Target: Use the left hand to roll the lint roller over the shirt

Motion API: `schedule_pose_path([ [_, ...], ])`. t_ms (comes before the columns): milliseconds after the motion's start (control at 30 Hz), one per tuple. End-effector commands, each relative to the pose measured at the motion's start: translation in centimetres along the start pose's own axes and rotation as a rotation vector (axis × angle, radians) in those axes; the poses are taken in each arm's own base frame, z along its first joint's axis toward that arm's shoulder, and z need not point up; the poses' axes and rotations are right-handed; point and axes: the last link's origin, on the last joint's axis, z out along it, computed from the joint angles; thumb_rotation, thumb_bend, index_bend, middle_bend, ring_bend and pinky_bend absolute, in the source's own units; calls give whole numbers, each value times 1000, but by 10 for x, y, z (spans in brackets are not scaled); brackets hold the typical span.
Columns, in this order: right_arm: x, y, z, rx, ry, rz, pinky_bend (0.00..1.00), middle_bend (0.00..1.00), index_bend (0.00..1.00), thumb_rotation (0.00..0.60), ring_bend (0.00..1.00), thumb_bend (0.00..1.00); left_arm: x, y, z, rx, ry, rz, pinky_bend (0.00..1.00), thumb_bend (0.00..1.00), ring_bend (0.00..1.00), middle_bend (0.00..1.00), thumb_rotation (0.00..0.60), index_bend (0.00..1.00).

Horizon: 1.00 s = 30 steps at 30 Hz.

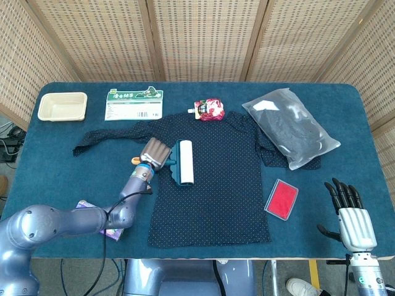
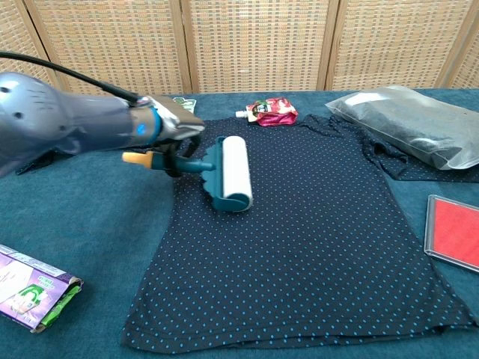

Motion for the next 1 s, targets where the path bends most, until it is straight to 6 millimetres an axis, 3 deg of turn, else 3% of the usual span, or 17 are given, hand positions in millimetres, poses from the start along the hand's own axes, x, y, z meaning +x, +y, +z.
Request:
schedule_pose_path([
  [33,0,1,0,-4,-1,0,0,0,0,600,0,61,20,27,9,-7,11,-1,677,508,733,878,600,859],
  [333,0,3,1,-10,-3,2,0,0,0,600,0,61,38,66,16,-19,-16,-16,677,509,734,878,600,858],
  [467,0,5,1,-14,-4,2,0,0,0,600,0,61,40,72,15,-27,-13,-1,677,510,733,878,600,858],
  [767,0,0,-1,5,-3,-1,0,0,0,600,0,61,29,40,6,16,-23,12,677,513,733,878,600,859],
  [1000,-1,-8,-5,33,-2,-5,0,0,0,600,0,61,4,-5,-20,52,-32,12,677,514,734,878,600,859],
])
